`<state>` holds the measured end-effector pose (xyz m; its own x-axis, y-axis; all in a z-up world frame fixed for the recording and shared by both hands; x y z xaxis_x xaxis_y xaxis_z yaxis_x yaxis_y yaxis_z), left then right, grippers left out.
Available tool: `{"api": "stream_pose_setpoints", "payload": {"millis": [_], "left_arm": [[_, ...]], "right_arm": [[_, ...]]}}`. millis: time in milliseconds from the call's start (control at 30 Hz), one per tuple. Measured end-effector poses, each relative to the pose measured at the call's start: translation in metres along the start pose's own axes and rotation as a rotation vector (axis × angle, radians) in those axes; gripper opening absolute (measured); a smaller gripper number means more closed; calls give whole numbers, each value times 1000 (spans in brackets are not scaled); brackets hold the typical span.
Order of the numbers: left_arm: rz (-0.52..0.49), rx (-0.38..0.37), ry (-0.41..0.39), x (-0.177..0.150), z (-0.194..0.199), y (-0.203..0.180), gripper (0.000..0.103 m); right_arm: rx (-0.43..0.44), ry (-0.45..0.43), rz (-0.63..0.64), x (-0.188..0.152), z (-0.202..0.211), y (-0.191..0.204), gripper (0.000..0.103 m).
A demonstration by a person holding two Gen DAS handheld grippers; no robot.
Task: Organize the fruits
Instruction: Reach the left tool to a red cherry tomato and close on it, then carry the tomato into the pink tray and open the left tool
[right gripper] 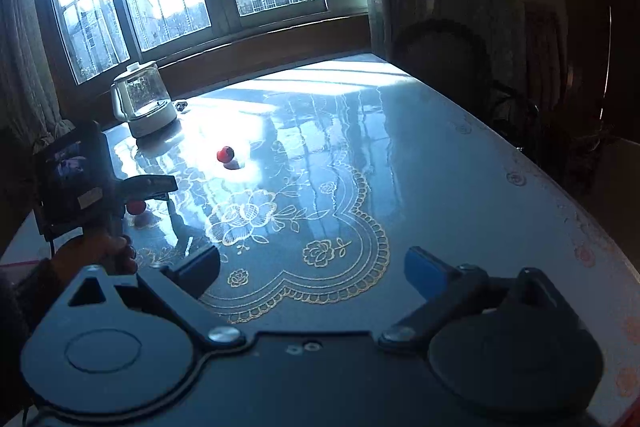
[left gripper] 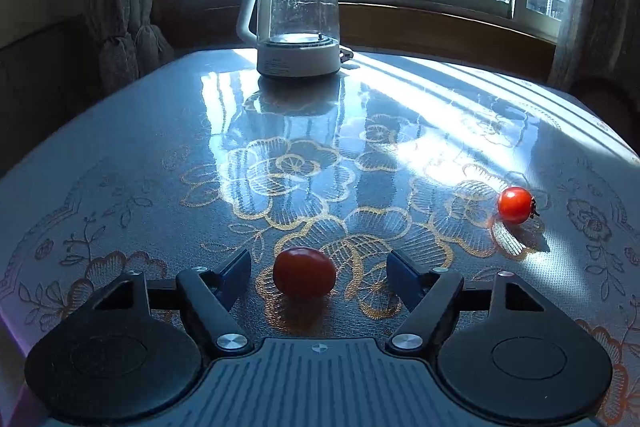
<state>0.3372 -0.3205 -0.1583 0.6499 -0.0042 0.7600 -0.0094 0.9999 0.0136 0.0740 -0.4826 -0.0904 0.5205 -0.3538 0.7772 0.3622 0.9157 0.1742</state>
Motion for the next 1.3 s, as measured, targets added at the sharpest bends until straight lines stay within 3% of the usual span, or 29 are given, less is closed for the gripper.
{"api": "stream_pose_setpoints", "payload": {"millis": [133, 300, 367, 733, 900, 1133, 1300], "left_arm": [[-9, -19, -5, 2, 1, -3, 53], [4, -15, 2, 4, 2, 1, 41], [9, -8, -1, 3, 3, 3, 32], [35, -16, 17, -2, 15, 13, 31], [30, -20, -49, 1, 53, 30, 31], [67, -31, -115, 3, 117, 96, 31], [95, 22, -72, -20, 130, 172, 31]], "right_arm": [[-3, 4, 3, 1, -1, 1, 99], [-9, 8, 6, 0, 1, 2, 99], [-8, 9, 6, 0, 1, 2, 99], [-5, 10, 20, 2, 5, 6, 99], [6, 7, 22, 3, 7, 11, 99], [50, -6, 48, 4, 9, 40, 99], [94, -4, 74, 0, 7, 71, 99]]}}
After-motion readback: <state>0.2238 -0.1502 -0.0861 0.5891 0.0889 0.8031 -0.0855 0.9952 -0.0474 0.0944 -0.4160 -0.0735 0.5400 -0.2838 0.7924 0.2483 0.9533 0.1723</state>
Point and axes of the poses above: each gripper's, at about its wrist camera, not at the fingertips, and z roughly against the way its jaws point, y to its left, x to its top, the point moved 4 cm from there along -z, roughly the way its jaws point, and after that the axes turned 3 degrees about y, right-handed, at the moved point
